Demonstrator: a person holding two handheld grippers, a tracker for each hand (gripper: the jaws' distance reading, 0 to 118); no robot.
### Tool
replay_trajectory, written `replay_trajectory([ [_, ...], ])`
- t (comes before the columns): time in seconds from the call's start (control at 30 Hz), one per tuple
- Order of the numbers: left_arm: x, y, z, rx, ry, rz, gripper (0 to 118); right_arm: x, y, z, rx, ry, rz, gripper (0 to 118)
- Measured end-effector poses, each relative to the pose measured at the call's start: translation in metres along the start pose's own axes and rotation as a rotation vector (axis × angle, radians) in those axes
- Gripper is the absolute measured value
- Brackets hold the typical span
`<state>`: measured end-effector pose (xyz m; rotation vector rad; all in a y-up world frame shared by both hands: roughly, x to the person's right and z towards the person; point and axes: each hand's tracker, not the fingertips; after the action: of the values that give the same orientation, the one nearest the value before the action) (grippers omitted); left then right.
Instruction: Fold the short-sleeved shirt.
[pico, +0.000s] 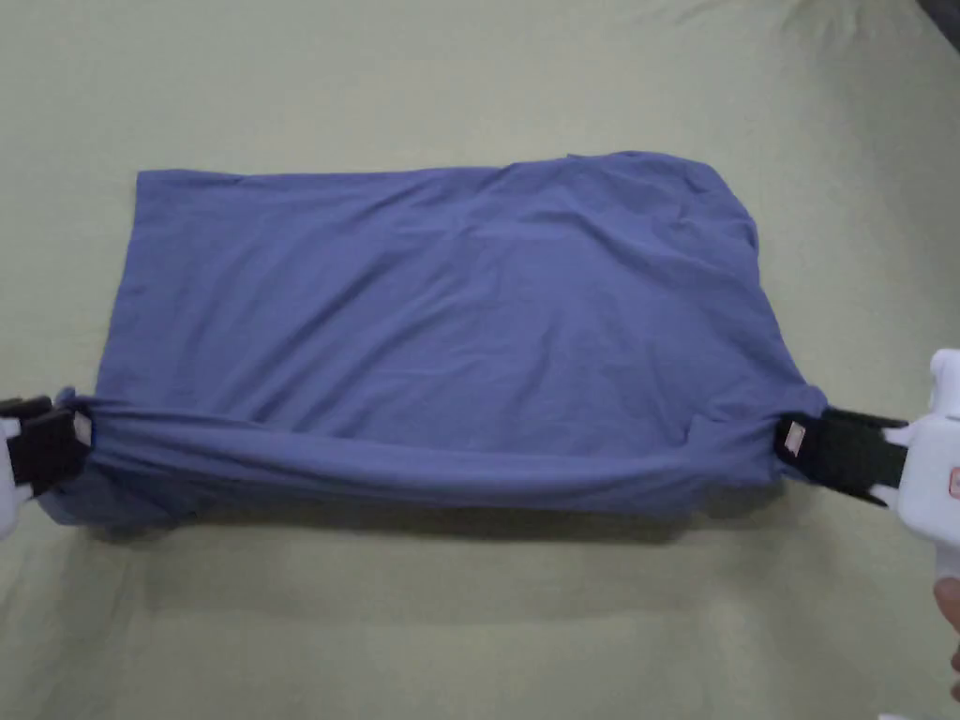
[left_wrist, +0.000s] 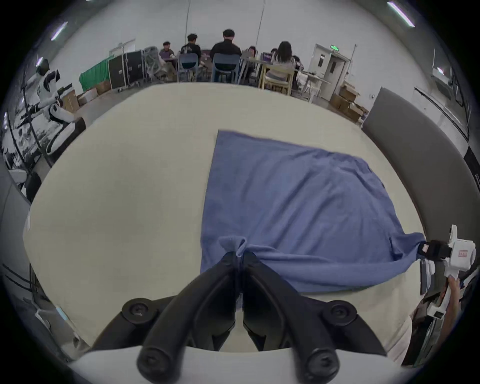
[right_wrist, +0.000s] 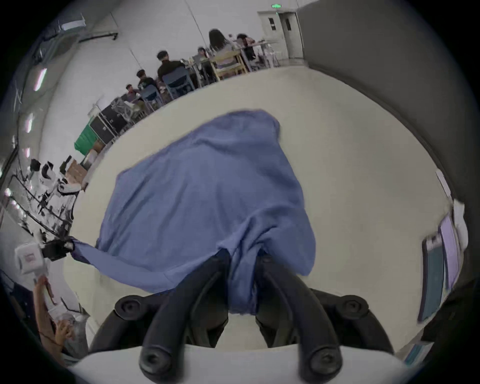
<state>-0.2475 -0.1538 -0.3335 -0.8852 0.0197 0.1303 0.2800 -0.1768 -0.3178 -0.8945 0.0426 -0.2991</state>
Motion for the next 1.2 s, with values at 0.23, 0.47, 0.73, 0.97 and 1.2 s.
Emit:
replay_trajectory([
  [0.23,0.0,0.069,-0.111,-0.078,0.033,-0.065,0,-0.015,0.086,-0.096,-0.033,-0.058,0.045,18],
  [0.47,-0.005,0.065,-0.186,-0.204,0.059,-0.056,0,-0.022,0.096,-0.165,-0.15,-0.143,0.132,18],
  [0.73,-0.017,0.054,-0.148,-0.127,0.047,0.01,85,-0.022,0.079,-0.125,-0.068,-0.132,0.17,112],
  [0.97,-0.02,-0.001,-0.027,0.158,-0.076,-0.042,61,-0.02,0.03,-0.027,0.051,-0.074,0.181,14],
  [1.2,-0.007,-0.058,0.039,0.159,-0.029,-0.001,0,-0.026,-0.035,0.027,0.086,-0.054,0.198,2],
])
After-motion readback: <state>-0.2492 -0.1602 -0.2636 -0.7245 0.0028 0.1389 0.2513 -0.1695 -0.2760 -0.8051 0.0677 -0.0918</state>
